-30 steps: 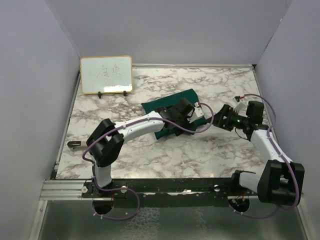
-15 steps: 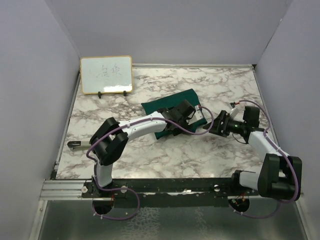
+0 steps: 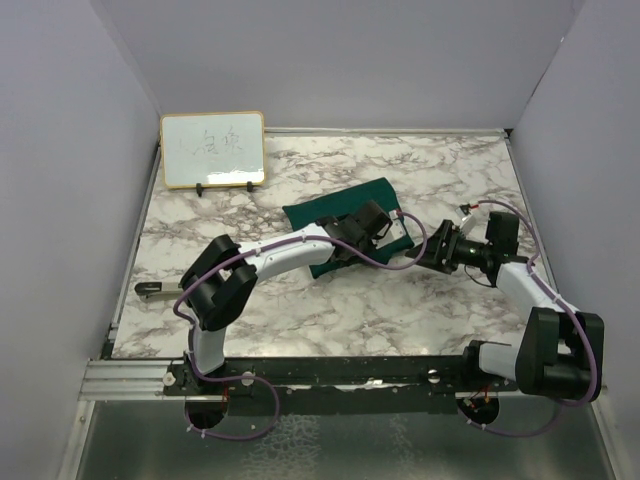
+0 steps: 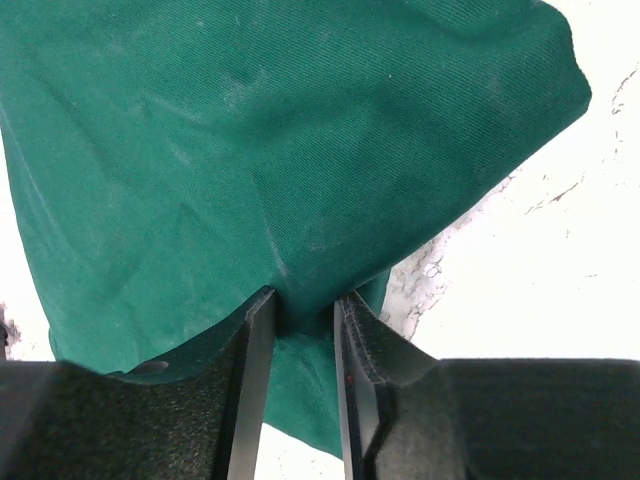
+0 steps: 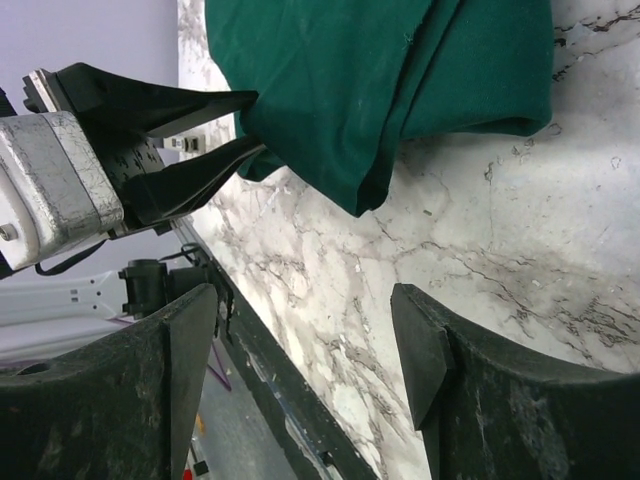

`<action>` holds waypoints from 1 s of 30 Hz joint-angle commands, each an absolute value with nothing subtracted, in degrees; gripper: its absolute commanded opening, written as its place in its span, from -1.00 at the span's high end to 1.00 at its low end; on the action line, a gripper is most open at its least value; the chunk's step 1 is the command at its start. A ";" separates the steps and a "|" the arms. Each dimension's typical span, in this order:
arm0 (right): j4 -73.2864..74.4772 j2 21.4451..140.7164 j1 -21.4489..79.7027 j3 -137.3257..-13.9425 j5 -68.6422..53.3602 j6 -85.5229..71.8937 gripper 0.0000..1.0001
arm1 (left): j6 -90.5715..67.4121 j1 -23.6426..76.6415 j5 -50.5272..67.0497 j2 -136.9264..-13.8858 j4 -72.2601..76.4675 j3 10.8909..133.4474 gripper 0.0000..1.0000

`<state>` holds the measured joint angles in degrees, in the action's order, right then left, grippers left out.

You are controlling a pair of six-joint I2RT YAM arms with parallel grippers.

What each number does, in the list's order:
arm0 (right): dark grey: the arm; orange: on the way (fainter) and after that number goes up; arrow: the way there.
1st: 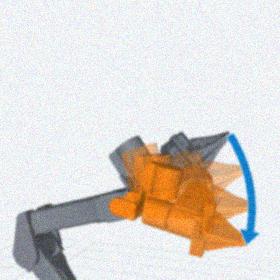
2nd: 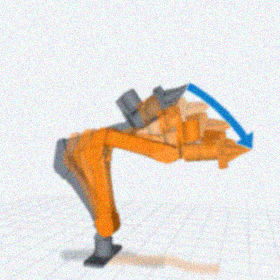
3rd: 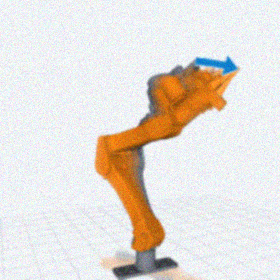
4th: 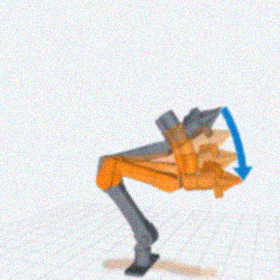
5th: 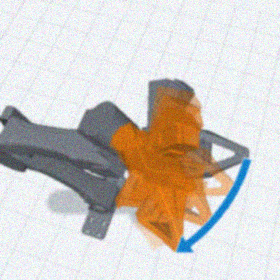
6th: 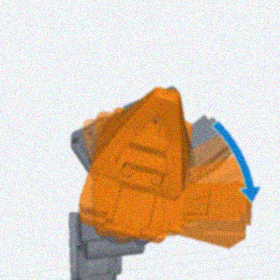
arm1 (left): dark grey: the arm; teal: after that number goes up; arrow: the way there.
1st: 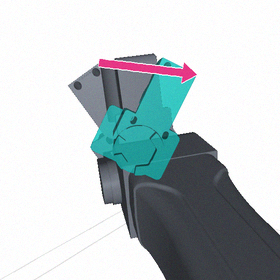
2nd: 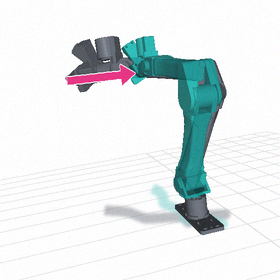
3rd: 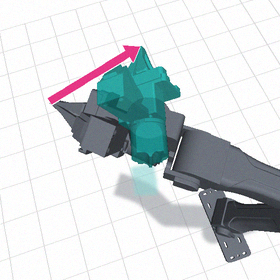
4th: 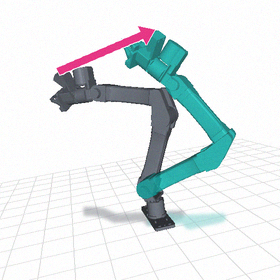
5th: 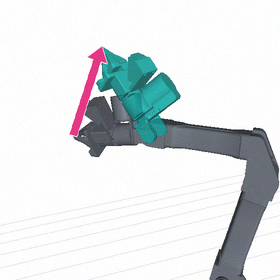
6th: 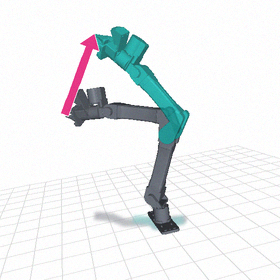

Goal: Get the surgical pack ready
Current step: Pack the surgical kit at the center of the board.

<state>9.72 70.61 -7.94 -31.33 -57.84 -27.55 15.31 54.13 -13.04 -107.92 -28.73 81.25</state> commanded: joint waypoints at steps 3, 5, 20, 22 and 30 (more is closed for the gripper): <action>6.87 70.83 -6.68 -32.58 -59.77 -32.58 -0.38 | 15.43 54.40 -16.49 -106.87 -27.60 81.61 0.45; 2.18 71.43 -6.42 -31.30 -61.07 -38.90 -0.36 | 15.36 54.40 -15.60 -106.67 -27.39 81.50 0.46; -13.01 80.63 4.75 -33.40 -51.15 -63.41 0.45 | 14.10 54.40 -10.69 -102.55 -23.93 78.99 0.93; -14.38 81.26 5.55 -33.04 -48.85 -65.13 0.57 | 14.13 54.40 -10.28 -101.99 -23.80 78.69 0.95; -16.49 86.45 8.39 -33.21 -46.92 -64.65 0.74 | 13.86 54.40 -9.13 -100.34 -23.49 78.48 1.00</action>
<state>-12.88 84.05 6.57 -32.64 -49.78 -63.31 14.63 54.13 -11.84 -103.59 -25.74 78.91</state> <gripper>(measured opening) 0.137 0.114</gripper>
